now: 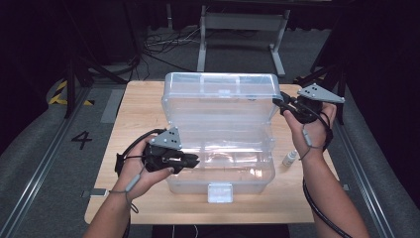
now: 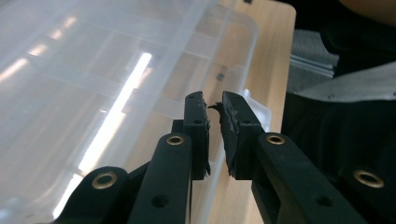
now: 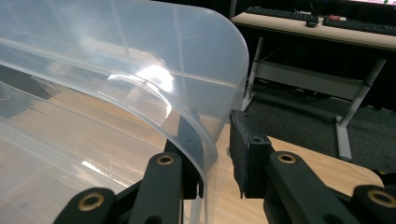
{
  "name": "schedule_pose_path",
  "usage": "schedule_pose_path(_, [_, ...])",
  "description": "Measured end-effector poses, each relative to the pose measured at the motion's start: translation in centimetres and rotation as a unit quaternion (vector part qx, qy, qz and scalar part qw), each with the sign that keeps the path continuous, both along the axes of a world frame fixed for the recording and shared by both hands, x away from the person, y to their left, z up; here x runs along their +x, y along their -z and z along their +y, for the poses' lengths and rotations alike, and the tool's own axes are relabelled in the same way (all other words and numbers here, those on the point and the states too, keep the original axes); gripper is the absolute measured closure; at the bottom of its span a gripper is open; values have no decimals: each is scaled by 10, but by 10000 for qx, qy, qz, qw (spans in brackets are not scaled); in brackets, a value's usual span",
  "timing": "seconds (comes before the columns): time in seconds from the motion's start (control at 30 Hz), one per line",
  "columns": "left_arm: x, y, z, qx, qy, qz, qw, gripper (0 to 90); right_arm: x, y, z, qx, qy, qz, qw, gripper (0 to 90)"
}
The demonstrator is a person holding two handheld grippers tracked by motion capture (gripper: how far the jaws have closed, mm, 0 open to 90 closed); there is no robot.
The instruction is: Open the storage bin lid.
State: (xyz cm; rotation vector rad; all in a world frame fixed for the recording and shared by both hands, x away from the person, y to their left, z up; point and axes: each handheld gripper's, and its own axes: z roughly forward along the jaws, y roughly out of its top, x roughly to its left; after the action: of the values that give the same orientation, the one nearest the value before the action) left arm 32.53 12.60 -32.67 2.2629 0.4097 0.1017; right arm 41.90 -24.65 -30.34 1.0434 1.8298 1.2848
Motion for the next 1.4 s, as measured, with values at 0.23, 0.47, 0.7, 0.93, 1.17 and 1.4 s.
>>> schedule_pose_path(0.23, [1,15,-8,416,217,270,9985,788,3,-1,0,1,-29,49,10000,744])
schedule_pose_path(0.47, [7,33,-12,927,286,575,9936,761,3,-1,0,8,-23,58,10000,744])
schedule_pose_path(0.7, [11,45,-16,1323,454,826,9867,730,3,-2,0,-2,-36,70,10000,743])
schedule_pose_path(0.93, [15,55,-20,1617,480,992,9807,724,4,-2,-1,-7,-50,97,9999,742])
schedule_pose_path(1.17, [16,65,-19,1834,371,1004,9772,776,6,-2,-1,35,-63,88,9999,743])
schedule_pose_path(1.4, [16,66,-19,1837,422,942,9775,785,8,-1,-1,68,-47,87,9999,744])
